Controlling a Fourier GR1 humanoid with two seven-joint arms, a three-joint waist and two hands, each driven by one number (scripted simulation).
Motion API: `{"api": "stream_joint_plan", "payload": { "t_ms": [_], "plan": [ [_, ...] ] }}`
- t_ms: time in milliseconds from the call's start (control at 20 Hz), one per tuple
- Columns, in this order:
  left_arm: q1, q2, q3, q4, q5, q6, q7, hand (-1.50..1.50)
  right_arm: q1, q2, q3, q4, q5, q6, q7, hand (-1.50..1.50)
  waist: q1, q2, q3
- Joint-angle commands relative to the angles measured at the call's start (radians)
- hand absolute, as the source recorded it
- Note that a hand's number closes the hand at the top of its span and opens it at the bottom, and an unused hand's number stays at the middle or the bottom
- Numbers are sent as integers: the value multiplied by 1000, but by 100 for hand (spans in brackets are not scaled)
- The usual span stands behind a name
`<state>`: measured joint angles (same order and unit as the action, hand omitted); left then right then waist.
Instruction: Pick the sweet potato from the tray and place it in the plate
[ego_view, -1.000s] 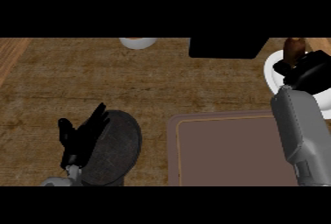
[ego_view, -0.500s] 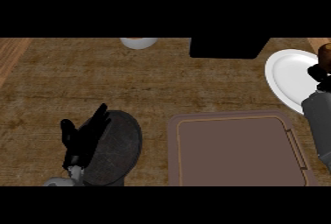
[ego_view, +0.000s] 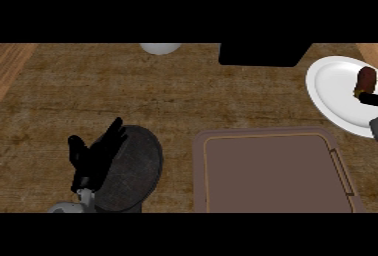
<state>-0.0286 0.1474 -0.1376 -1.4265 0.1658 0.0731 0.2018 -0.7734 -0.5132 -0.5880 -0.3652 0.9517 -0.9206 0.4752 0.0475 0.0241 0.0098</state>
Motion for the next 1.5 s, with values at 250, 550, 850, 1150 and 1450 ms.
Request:
{"api": "stream_joint_plan", "payload": {
  "t_ms": [250, 550, 850, 1150, 1450],
  "plan": [
    [18, -4, 2, 4, 5, 0, 18, 0, 28, 3, -149, -95, -279, 68, -442, -150, -3, 1, 2],
    [31, -26, -13, -6, -15, 22, 6, 0, 83, 16, -296, -170, -509, 82, -685, -150, -18, -5, 0],
    [24, 31, 49, -6, 20, -23, 24, 0, 170, 63, -386, -179, -708, 265, -911, -150, -37, -18, -7],
    [56, -18, 15, -45, -26, 36, 57, 0, 298, 115, -312, -280, -767, 451, -899, -150, -53, -27, -10],
    [30, -14, 43, 18, -32, 16, 17, 0, 447, 249, -166, -596, -724, 448, -720, -150, -67, -32, -13]
  ]
}}
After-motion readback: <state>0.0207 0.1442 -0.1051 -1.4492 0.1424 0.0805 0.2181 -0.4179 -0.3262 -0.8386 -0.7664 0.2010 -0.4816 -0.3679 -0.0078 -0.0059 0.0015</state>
